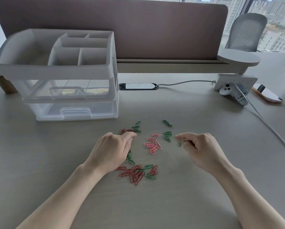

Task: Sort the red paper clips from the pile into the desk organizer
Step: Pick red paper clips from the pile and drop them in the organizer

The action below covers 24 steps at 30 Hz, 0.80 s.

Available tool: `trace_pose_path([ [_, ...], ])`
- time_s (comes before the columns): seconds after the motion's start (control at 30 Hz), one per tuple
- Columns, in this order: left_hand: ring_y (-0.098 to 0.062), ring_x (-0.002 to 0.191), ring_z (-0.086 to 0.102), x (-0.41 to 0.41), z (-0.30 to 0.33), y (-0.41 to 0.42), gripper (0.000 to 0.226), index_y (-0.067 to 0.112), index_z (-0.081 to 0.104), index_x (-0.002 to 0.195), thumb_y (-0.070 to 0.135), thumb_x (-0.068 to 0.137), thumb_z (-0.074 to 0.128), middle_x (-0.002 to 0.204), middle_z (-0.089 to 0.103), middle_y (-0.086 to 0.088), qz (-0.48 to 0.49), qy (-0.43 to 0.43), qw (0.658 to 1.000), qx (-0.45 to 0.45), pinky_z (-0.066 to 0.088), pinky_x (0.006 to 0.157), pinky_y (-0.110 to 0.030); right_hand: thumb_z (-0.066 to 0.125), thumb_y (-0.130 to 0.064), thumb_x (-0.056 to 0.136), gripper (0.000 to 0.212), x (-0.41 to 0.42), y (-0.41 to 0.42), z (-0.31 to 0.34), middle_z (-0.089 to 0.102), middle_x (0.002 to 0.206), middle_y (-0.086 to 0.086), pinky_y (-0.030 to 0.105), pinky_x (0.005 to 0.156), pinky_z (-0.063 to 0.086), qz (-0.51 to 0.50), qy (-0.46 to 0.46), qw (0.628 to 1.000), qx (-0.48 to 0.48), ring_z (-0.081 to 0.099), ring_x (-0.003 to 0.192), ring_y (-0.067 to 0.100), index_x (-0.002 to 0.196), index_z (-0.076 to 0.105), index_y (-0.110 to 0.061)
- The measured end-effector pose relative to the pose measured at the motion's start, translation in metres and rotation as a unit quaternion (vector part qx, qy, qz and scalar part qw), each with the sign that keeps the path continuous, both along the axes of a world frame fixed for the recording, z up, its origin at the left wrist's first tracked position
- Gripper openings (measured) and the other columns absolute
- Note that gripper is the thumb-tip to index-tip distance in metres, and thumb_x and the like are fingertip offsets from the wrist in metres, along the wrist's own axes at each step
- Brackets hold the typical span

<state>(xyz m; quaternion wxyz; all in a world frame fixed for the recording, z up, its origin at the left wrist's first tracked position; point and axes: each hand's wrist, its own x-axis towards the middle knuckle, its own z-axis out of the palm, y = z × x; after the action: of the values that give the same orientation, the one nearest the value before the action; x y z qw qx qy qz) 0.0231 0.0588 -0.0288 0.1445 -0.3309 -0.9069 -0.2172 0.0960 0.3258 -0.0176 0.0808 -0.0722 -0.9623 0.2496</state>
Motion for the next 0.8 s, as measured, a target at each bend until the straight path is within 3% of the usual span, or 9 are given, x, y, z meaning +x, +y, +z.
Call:
trace_pose_path([
  [0.07,-0.016,0.043,0.052,0.0,0.0,0.001,0.022,0.021,0.069,0.113,0.017,0.095,0.057,0.046,0.056,0.009,0.007,-0.005,1.0,0.012,0.032,0.063,-0.018,0.053,-0.038,0.09,0.028,-0.004,-0.014,0.006,0.053,0.046,-0.016,0.021,0.057,0.04,0.018,0.019,1.0,0.004,0.052,0.047,0.003,0.112,0.069,-0.032],
  [0.13,-0.015,0.043,0.051,0.0,0.0,0.001,0.022,0.021,0.069,0.113,0.017,0.096,0.056,0.046,0.055,0.01,0.011,-0.009,1.0,0.017,0.029,0.062,-0.017,0.052,-0.066,0.081,0.052,-0.011,-0.028,0.011,0.055,0.059,-0.011,0.026,0.062,0.046,0.062,0.02,0.997,0.047,0.056,0.059,0.005,0.119,0.061,-0.031],
  [0.2,-0.014,0.042,0.047,0.0,0.0,0.0,0.022,0.021,0.069,0.113,0.017,0.096,0.056,0.045,0.049,0.012,0.012,-0.013,1.0,0.022,0.031,0.062,-0.019,0.049,-0.087,0.068,0.086,-0.021,-0.038,0.012,0.068,0.086,-0.01,0.03,0.071,0.048,0.096,0.002,0.99,0.105,0.066,0.08,0.014,0.131,0.053,-0.028],
  [0.23,-0.014,0.041,0.043,0.0,0.0,0.0,0.022,0.021,0.069,0.113,0.017,0.096,0.055,0.043,0.042,0.013,0.011,-0.017,0.999,0.027,0.033,0.063,-0.021,0.047,-0.092,0.063,0.098,-0.026,-0.041,0.009,0.071,0.097,-0.007,0.03,0.074,0.048,0.109,-0.007,0.985,0.133,0.067,0.087,0.017,0.135,0.05,-0.024],
  [0.3,-0.012,0.04,0.038,0.0,0.0,-0.002,0.022,0.021,0.069,0.113,0.018,0.097,0.054,0.04,0.03,0.016,0.006,-0.024,0.999,0.034,0.037,0.065,-0.024,0.042,-0.096,0.059,0.107,-0.035,-0.044,0.003,0.073,0.098,-0.005,0.031,0.074,0.049,0.137,-0.01,0.977,0.165,0.067,0.086,0.016,0.133,0.052,-0.019],
  [0.47,-0.013,0.039,0.041,-0.003,-0.001,-0.003,0.023,0.021,0.069,0.113,0.019,0.098,0.052,0.041,0.031,0.016,0.002,-0.025,0.999,0.041,0.038,0.066,-0.023,0.033,-0.092,0.068,0.089,-0.044,-0.045,-0.006,0.07,0.089,-0.008,0.032,0.069,0.052,0.175,0.017,0.969,0.174,0.065,0.079,0.014,0.116,0.064,-0.023],
  [0.6,-0.012,0.042,0.038,-0.004,-0.003,-0.001,0.022,0.021,0.069,0.113,0.018,0.097,0.054,0.046,0.046,0.015,0.004,-0.011,0.999,0.042,0.036,0.066,-0.023,0.047,-0.077,0.078,0.068,-0.045,-0.049,-0.008,0.072,0.101,-0.011,0.028,0.066,0.045,0.167,0.033,0.976,0.138,0.066,0.092,0.015,0.124,0.064,-0.029],
  [0.8,-0.019,0.043,0.045,-0.005,-0.006,-0.002,0.019,0.023,0.069,0.108,0.017,0.095,0.057,0.05,0.058,0.011,0.011,0.003,0.999,0.043,0.037,0.063,-0.023,0.05,-0.064,0.088,0.046,-0.052,-0.051,-0.012,0.071,0.104,-0.01,0.029,0.065,0.043,0.145,0.034,0.98,0.132,0.064,0.089,0.016,0.112,0.068,-0.029],
])
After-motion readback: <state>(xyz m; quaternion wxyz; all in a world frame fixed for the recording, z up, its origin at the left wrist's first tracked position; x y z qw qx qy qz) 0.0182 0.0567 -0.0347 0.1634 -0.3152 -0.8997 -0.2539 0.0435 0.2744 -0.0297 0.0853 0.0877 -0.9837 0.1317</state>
